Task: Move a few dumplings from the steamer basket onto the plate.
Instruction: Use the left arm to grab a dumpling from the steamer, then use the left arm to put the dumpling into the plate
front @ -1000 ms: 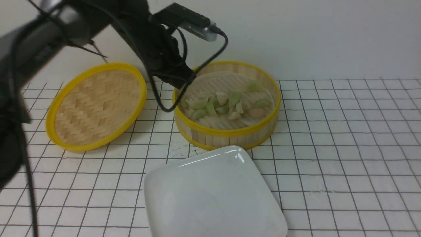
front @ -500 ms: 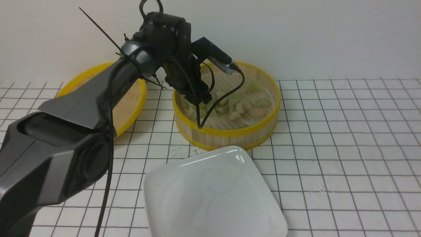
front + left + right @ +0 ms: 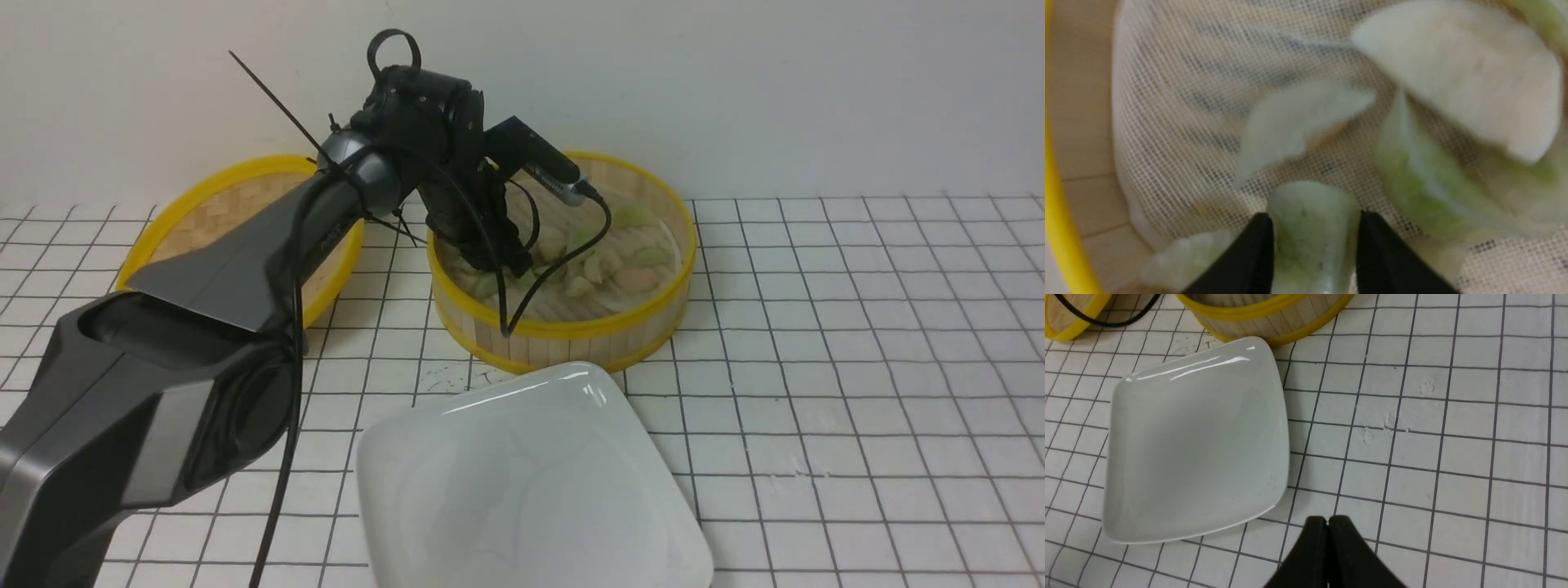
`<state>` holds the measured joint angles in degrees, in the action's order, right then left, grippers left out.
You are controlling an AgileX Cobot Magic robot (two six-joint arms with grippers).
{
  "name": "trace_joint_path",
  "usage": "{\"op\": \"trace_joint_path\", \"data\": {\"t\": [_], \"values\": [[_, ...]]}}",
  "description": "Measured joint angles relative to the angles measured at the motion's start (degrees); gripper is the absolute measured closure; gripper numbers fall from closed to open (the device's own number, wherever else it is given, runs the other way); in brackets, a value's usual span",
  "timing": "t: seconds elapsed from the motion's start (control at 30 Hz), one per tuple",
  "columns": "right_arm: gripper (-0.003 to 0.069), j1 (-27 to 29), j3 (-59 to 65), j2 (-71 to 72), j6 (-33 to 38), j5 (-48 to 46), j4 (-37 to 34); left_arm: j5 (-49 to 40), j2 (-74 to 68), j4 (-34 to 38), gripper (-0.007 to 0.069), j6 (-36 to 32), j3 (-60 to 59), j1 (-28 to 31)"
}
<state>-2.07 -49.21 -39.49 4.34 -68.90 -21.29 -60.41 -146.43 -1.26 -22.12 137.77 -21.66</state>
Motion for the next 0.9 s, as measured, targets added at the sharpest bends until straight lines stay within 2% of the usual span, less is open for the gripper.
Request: {"op": "trace_joint_path", "data": {"t": [0.13,0.3,0.5,0.57,0.7,0.8,0.83,0.9], "values": [[0.0669,0.0,0.0,0.0,0.0,-0.3,0.0,-0.89,0.35,-0.3,0.0404,1.47,0.0,-0.06],[0.0669,0.0,0.0,0.0,0.0,-1.01,-0.55,-7.21,2.85,-0.51,0.0404,5.4,0.98,-0.17],[0.0669,0.0,0.0,0.0,0.0,-1.34,-1.44,-10.27,10.49,-0.48,0.0404,6.77,4.8,-0.17],[0.0669,0.0,0.0,0.0,0.12,-1.34,-1.53,-10.48,16.55,-0.21,0.0404,10.11,4.48,-0.17],[0.0669,0.0,0.0,0.0,1.02,-1.34,-1.53,-10.48,26.17,2.88,0.0404,14.25,-3.02,-0.24],[0.0669,0.0,0.0,0.0,1.46,-1.35,-1.53,-10.77,37.19,9.56,0.0404,15.22,-18.72,-0.92],[0.0669,0.0,0.0,0.0,1.46,-1.35,-1.53,-10.84,37.68,9.56,0.0404,15.22,-18.72,-1.0],[0.0669,0.0,0.0,0.0,1.51,-1.4,-1.53,-11.2,42.09,15.13,0.0404,14.51,-30.61,-2.62]]}}
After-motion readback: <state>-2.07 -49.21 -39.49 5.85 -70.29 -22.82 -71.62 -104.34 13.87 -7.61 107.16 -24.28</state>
